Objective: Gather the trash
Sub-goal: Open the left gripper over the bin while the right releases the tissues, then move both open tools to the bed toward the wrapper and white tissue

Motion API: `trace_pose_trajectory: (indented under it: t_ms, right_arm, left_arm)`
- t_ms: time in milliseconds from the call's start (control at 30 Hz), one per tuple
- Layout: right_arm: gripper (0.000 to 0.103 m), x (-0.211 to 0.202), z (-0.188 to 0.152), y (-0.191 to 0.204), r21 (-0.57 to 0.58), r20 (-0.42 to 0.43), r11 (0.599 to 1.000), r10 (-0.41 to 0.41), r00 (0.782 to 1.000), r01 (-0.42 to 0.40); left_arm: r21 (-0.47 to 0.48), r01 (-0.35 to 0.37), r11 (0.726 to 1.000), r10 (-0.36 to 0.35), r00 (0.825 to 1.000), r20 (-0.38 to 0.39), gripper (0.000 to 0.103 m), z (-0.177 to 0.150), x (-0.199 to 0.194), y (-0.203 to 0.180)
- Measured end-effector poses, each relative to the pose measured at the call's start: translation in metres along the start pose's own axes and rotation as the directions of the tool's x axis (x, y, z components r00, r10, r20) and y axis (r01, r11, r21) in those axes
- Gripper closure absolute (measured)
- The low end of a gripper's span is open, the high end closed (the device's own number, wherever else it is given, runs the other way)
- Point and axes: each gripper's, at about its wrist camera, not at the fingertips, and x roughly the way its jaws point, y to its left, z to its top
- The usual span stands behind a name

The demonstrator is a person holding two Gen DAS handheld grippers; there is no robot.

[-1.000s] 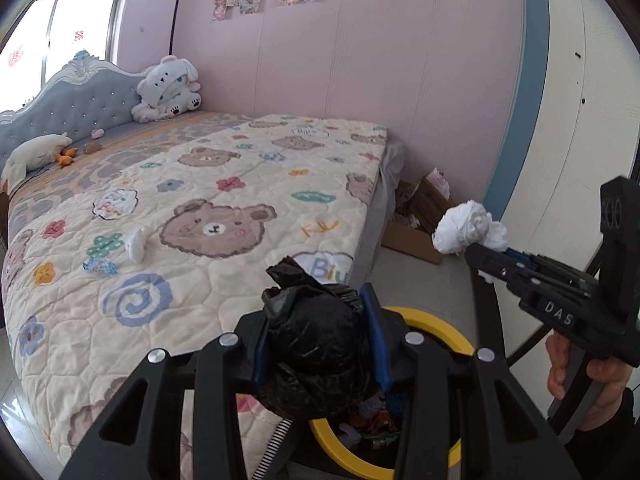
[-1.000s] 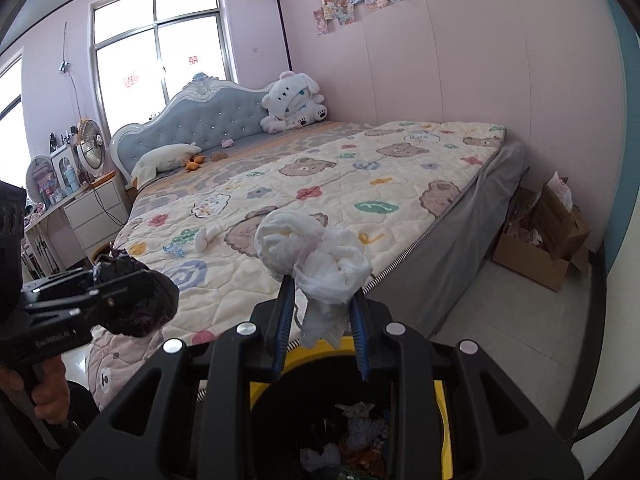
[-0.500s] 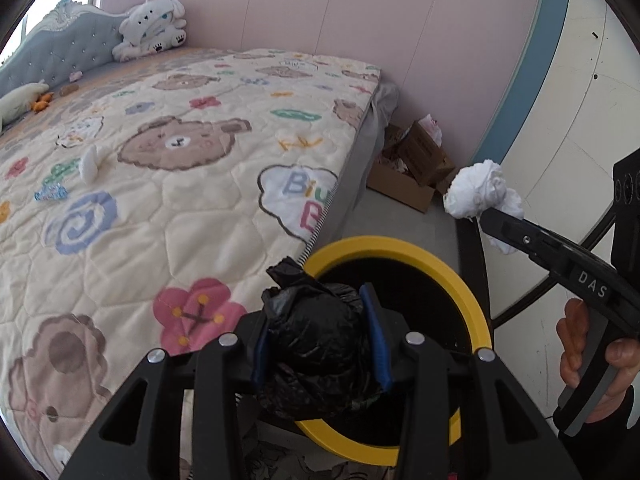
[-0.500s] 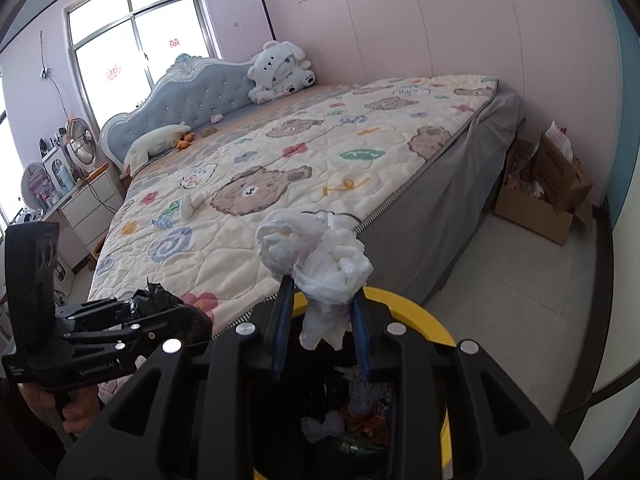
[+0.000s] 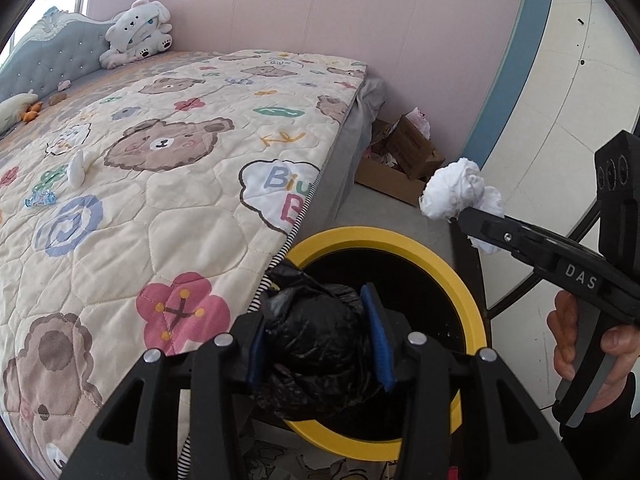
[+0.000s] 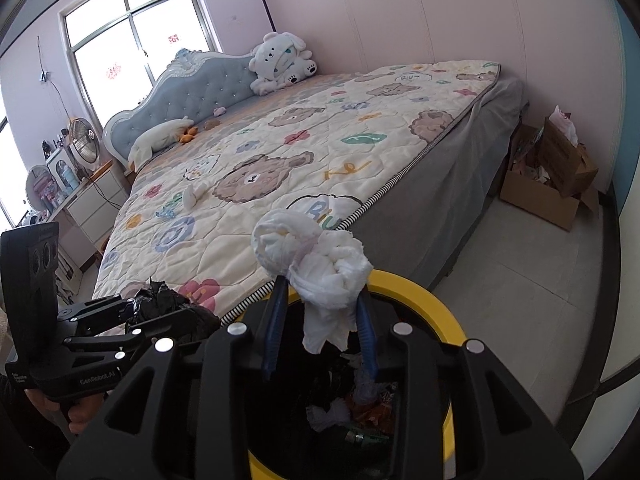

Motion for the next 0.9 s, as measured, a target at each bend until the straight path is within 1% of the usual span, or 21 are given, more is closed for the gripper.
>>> trace_pose_trajectory:
  t_ms: [67,100,133,233,267,300,333,400,533,600,700,767,900]
  right_arm:
    - [0.066,0.001,0.000,-0.002,0.009,-0.005,1.000,-0.002,1.000,0.002]
    - [0.065,0.001,0.001,-0.004,0.013,-0.009,1.000,-0.003,1.000,0.003]
    - [0.059,0.002,0.001,-0.005,0.018,-0.012,1.000,-0.007,1.000,0.007]
    - [0.053,0.000,0.002,-0.010,0.036,-0.013,0.999,-0.009,1.000,0.010]
    - [0.050,-0.001,0.002,-0.012,0.043,-0.010,0.999,-0.014,1.000,0.014]
    - [0.049,-0.003,0.004,-0.014,0.048,-0.003,0.999,-0.020,1.000,0.020]
    - [0.046,-0.005,0.005,-0.016,0.054,0.005,0.998,-0.025,1.000,0.024]
    - [0.045,-0.009,0.007,-0.019,0.061,0.023,0.998,-0.031,0.999,0.030]
    - [0.044,-0.018,0.014,-0.021,0.068,0.075,0.997,-0.038,0.996,0.033]
    - [0.043,-0.021,0.018,-0.018,0.063,0.102,0.998,-0.028,0.994,0.022]
    - [0.042,-0.023,0.024,-0.010,0.045,0.140,0.999,-0.009,0.990,0.003]
    - [0.039,-0.021,0.027,-0.004,0.031,0.150,0.999,0.014,0.989,-0.019]
    - [0.039,-0.006,0.037,0.014,0.005,0.154,0.998,0.058,0.986,-0.060]
  left_arm:
    - [0.003,0.006,1.000,-0.006,1.000,0.001,0.061,0.000,0.000,-0.001]
    - [0.005,0.004,1.000,-0.004,1.000,0.002,0.058,0.000,-0.001,-0.001]
    - [0.006,0.002,1.000,-0.002,1.000,0.002,0.057,0.000,-0.001,-0.001]
    - [-0.006,0.002,1.000,-0.002,1.000,0.000,0.046,0.000,-0.002,0.001]
    - [-0.013,0.002,1.000,-0.002,1.000,0.004,0.041,0.001,-0.004,0.002]
    - [-0.020,0.004,1.000,-0.003,1.000,0.013,0.036,0.002,-0.006,0.004]
    - [-0.025,0.006,1.000,-0.005,1.000,0.023,0.034,0.003,-0.009,0.005]
    - [-0.039,-0.003,0.999,0.005,0.999,0.050,0.026,0.007,-0.016,0.010]
    - [-0.074,-0.024,0.997,0.030,0.996,0.081,0.020,0.015,-0.022,0.023]
    - [-0.087,-0.040,0.995,0.048,0.994,0.095,0.017,0.017,-0.025,0.031]
    - [-0.111,-0.068,0.991,0.081,0.990,0.114,0.016,0.022,-0.032,0.045]
    - [-0.125,-0.096,0.988,0.112,0.985,0.129,0.015,0.024,-0.037,0.056]
    - [-0.143,-0.147,0.979,0.168,0.974,0.155,0.014,0.027,-0.046,0.078]
